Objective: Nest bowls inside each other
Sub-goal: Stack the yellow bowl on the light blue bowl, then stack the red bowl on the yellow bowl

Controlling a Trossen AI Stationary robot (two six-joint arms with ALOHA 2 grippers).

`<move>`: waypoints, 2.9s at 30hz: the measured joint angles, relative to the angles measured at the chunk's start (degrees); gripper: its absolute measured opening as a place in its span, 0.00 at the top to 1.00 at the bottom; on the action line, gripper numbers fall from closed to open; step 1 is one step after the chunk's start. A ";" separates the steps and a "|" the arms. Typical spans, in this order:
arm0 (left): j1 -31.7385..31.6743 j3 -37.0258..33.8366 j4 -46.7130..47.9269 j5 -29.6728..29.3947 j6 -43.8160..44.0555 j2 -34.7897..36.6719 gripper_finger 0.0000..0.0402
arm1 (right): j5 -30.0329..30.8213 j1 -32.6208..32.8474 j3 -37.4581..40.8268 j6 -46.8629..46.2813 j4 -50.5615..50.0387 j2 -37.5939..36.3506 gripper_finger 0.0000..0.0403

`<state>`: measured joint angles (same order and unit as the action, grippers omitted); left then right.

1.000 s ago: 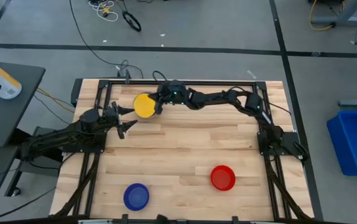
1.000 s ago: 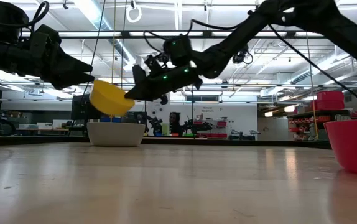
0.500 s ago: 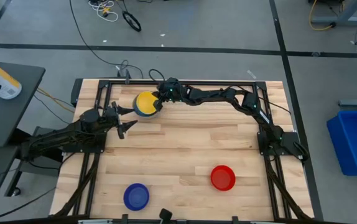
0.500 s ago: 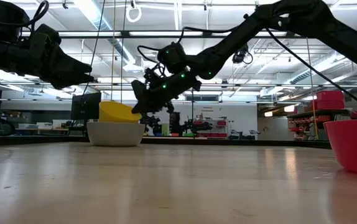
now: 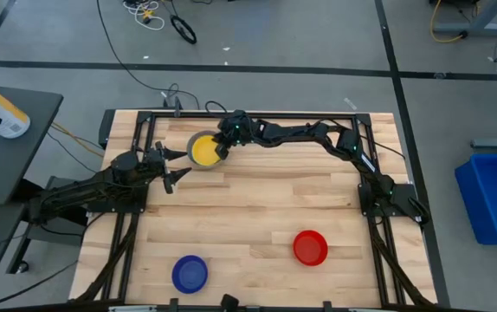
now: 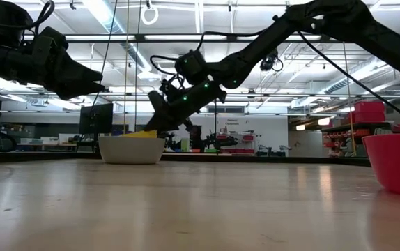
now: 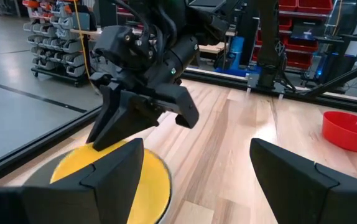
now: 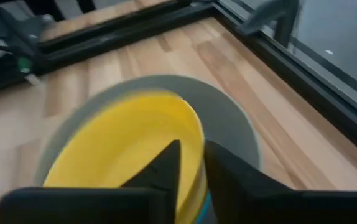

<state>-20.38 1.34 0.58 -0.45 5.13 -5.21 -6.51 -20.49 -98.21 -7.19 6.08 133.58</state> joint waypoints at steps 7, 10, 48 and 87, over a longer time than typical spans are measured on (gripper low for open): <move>-0.02 0.02 0.00 0.02 0.00 -0.02 0.24 | -2.76 0.04 0.00 0.65 3.97 -0.01 0.56; -0.01 0.04 0.02 0.02 0.00 -0.02 0.24 | -2.70 0.04 0.00 1.76 5.70 -0.02 0.52; 0.00 0.13 0.90 -0.15 -0.26 -0.04 0.24 | 28.60 29.70 46.28 -5.80 -10.13 -42.50 0.49; -0.02 0.11 0.39 -0.22 -0.04 -0.04 0.24 | 29.87 62.01 58.23 -62.01 -40.61 -54.73 0.48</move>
<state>-20.40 1.45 0.97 -0.67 5.08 -5.26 23.35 41.52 -39.99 -69.20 -34.54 78.85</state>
